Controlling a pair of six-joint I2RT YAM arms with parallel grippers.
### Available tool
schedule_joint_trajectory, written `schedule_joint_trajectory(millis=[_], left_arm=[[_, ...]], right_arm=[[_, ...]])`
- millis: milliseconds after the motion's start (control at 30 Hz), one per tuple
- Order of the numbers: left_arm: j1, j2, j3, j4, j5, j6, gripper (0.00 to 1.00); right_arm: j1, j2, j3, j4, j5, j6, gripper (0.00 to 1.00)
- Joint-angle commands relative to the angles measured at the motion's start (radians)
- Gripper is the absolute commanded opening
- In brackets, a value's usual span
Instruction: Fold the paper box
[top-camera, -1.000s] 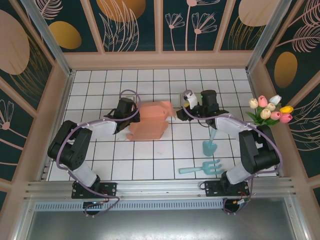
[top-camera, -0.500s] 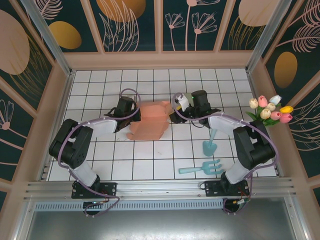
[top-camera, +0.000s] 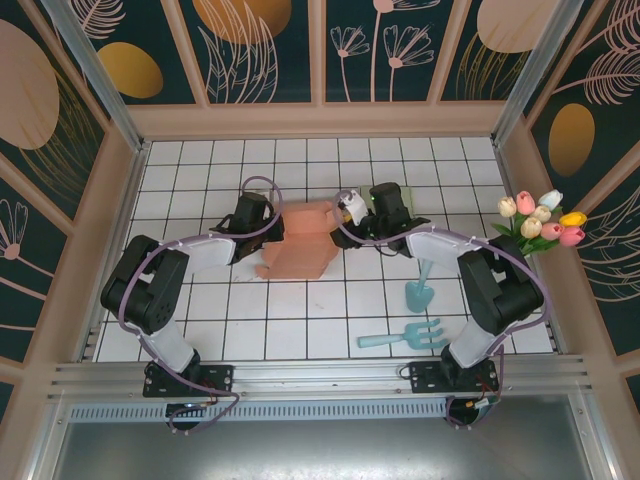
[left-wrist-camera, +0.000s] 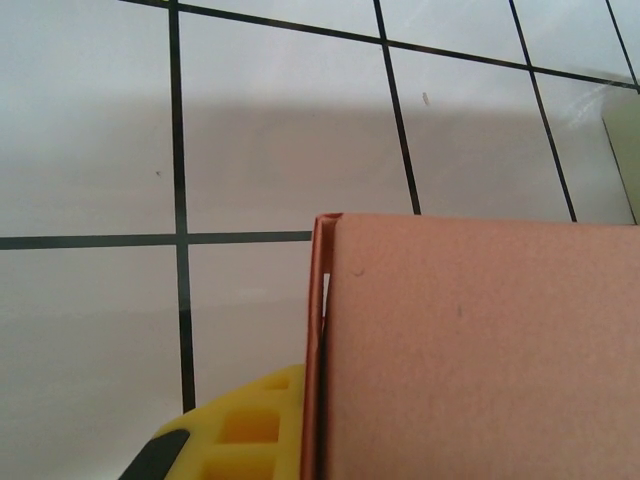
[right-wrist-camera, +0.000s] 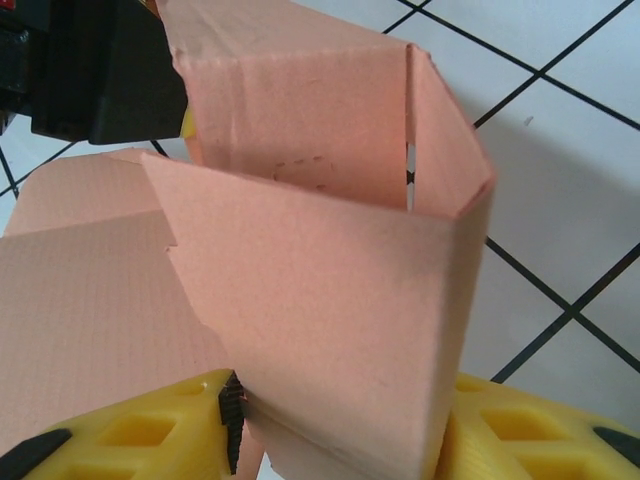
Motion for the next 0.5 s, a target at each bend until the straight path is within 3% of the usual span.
schedule_joint_trajectory(millis=[0, 467], left_arm=[[0.000, 0.010, 0.002, -0.038, -0.009, -0.034, 0.00], [-0.044, 0.066, 0.105, -0.164, -0.210, -0.063, 0.00]], right_arm=[[0.050, 0.012, 0.028, 0.039, 0.038, 0.012, 0.48], [0.116, -0.023, 0.024, 0.065, 0.001, 0.045, 0.48]])
